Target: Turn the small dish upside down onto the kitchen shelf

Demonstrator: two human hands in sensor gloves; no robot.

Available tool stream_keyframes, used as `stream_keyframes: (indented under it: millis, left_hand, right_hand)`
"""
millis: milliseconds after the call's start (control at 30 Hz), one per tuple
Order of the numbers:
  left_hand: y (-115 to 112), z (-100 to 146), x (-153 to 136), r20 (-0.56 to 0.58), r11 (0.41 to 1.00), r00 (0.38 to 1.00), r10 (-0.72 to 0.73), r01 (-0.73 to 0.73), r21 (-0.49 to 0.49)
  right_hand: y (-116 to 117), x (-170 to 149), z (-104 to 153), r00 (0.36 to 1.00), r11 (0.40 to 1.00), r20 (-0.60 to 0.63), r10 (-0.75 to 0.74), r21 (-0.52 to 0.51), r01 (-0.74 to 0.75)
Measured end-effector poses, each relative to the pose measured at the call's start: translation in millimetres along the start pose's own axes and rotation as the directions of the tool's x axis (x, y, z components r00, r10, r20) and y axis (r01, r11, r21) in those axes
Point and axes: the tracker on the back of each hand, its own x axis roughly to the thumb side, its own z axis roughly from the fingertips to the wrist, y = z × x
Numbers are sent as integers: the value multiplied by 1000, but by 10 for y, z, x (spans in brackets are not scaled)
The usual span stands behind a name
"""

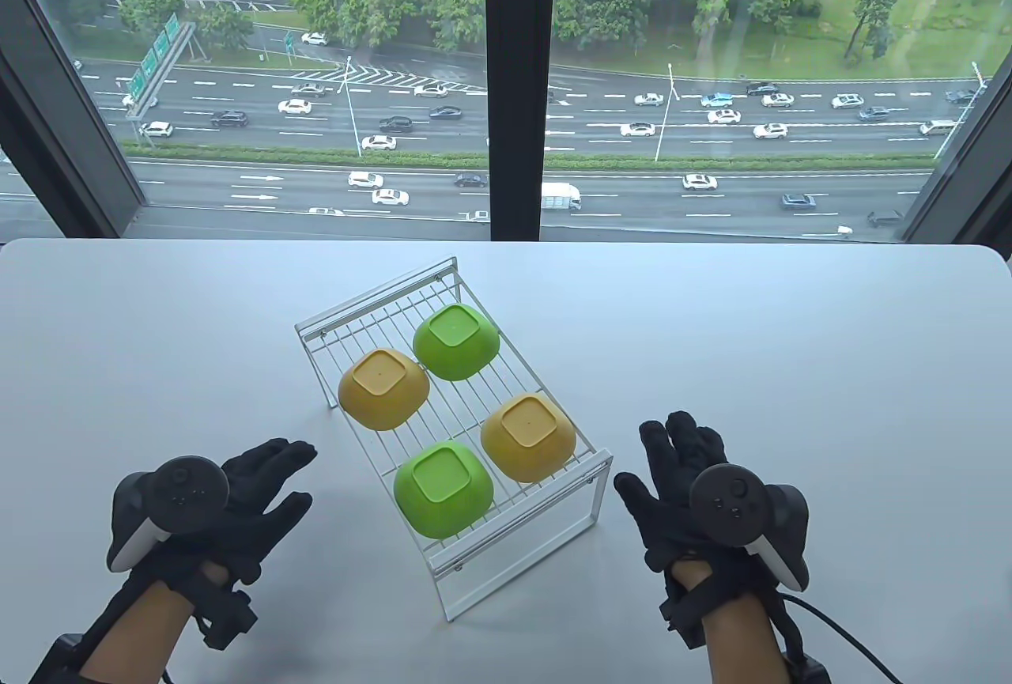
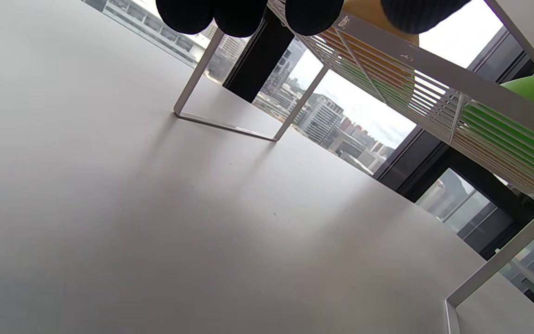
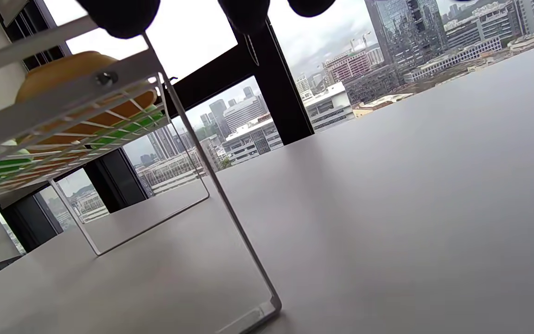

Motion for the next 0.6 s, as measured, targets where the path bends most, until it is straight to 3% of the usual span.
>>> stream_keyframes:
  millis: [133, 333, 533, 600]
  left_hand:
    - [-24, -16, -2, -11, 999, 999, -49, 49, -2]
    - [-43, -34, 23, -10, 998, 998, -63, 63, -1]
    - [-32, -69, -35, -47, 991, 990, -131, 131, -9]
    - [-37, -71, -52, -46, 991, 990, -136, 135, -14]
  right_hand:
    - [129, -90, -54, 995, 989, -51, 90, 122, -83]
    - [272, -285, -122, 990, 970, -112, 81, 237, -53]
    - [180, -230, -107, 997, 982, -74, 21, 190, -7]
    - [145, -215, -83, 996, 984, -36, -81, 153, 86]
